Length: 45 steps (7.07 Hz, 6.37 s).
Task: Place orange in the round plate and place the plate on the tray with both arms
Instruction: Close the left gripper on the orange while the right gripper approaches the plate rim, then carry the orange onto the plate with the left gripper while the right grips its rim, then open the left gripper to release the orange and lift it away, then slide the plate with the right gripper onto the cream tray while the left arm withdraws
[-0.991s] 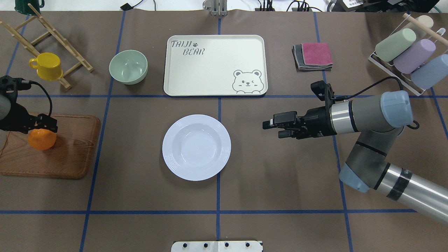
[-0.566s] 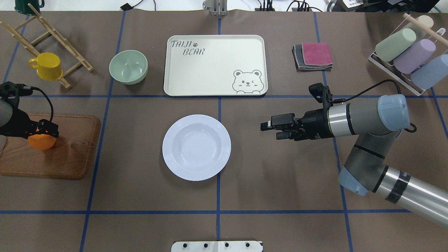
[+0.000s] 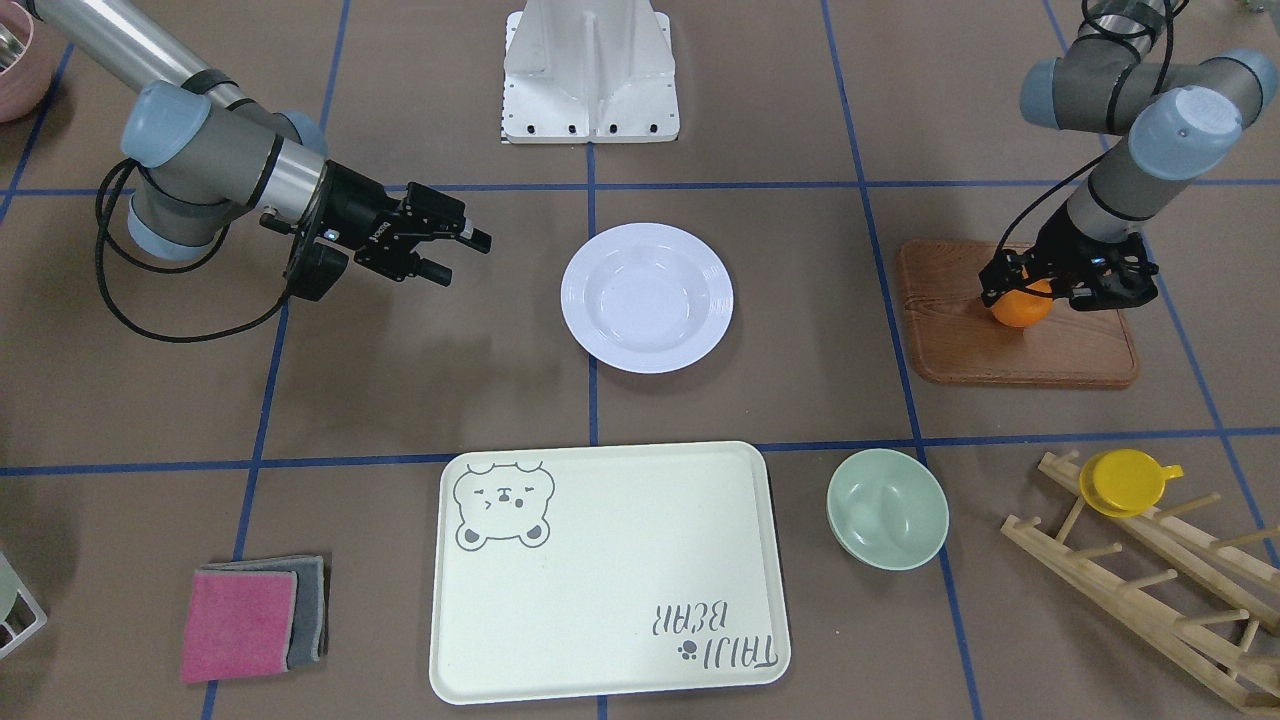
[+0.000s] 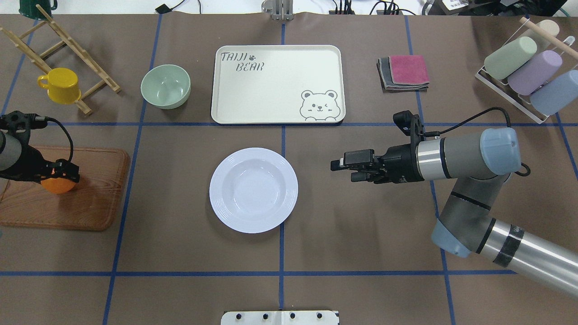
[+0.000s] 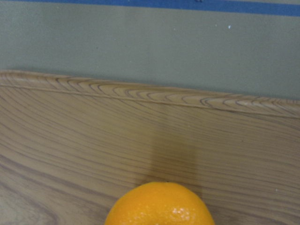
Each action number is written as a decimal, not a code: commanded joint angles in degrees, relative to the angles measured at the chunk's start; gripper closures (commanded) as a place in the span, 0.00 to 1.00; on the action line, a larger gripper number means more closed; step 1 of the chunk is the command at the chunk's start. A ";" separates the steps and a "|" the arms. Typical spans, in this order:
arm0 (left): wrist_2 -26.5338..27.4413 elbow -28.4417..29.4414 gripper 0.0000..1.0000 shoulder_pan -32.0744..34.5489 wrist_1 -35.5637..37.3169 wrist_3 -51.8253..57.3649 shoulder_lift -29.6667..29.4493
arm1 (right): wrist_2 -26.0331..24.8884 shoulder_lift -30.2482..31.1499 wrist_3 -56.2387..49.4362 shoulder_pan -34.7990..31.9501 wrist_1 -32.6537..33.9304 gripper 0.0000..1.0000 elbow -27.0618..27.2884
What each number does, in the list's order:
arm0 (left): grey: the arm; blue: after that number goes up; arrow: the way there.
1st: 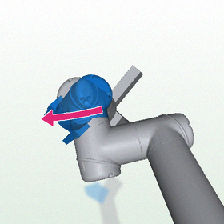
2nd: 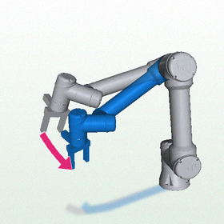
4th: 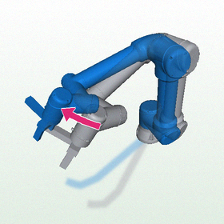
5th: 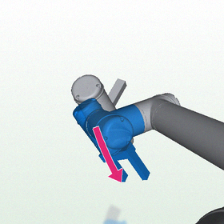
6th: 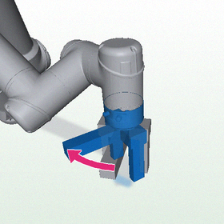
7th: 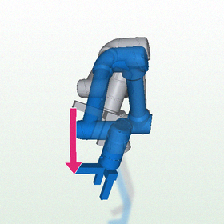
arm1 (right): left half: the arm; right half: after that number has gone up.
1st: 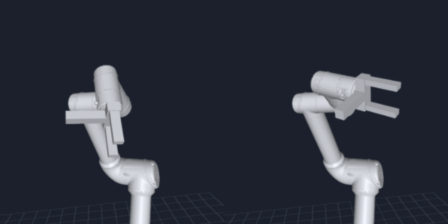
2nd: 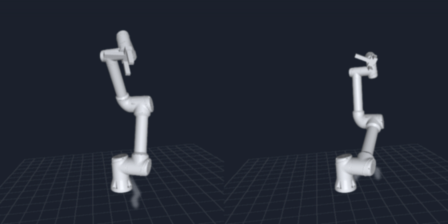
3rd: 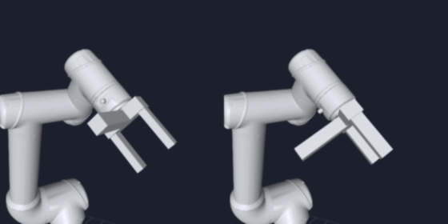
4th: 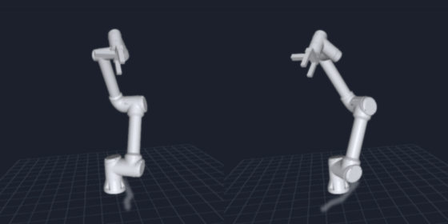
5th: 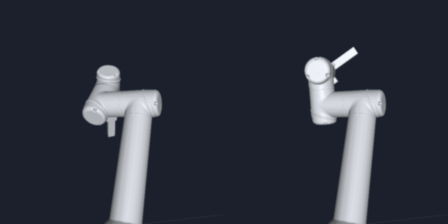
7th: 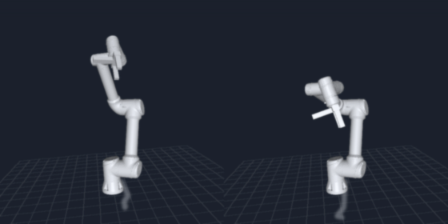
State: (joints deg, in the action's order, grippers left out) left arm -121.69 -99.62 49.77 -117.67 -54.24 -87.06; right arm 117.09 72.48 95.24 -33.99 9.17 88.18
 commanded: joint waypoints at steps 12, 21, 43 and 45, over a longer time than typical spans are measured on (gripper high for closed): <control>11.04 -3.40 0.20 -18.48 29.61 -26.80 -38.35 | -16.11 -10.68 -1.90 10.00 -0.47 0.06 -10.83; 11.65 -4.95 0.02 -16.74 29.52 -25.05 -38.72 | -16.55 -13.58 -2.96 9.91 -0.12 0.22 -13.73; 7.52 -11.48 0.03 8.85 30.22 21.80 -19.20 | -49.73 -19.39 20.77 6.22 6.90 0.97 -15.12; 7.52 -11.47 0.03 8.94 30.22 21.98 -19.20 | -52.57 -19.74 20.77 6.74 10.76 0.96 -18.04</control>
State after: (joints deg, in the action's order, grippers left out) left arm -114.19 -111.26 58.56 -87.40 -32.52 -106.30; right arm 66.29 52.98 116.04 -27.60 17.31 71.55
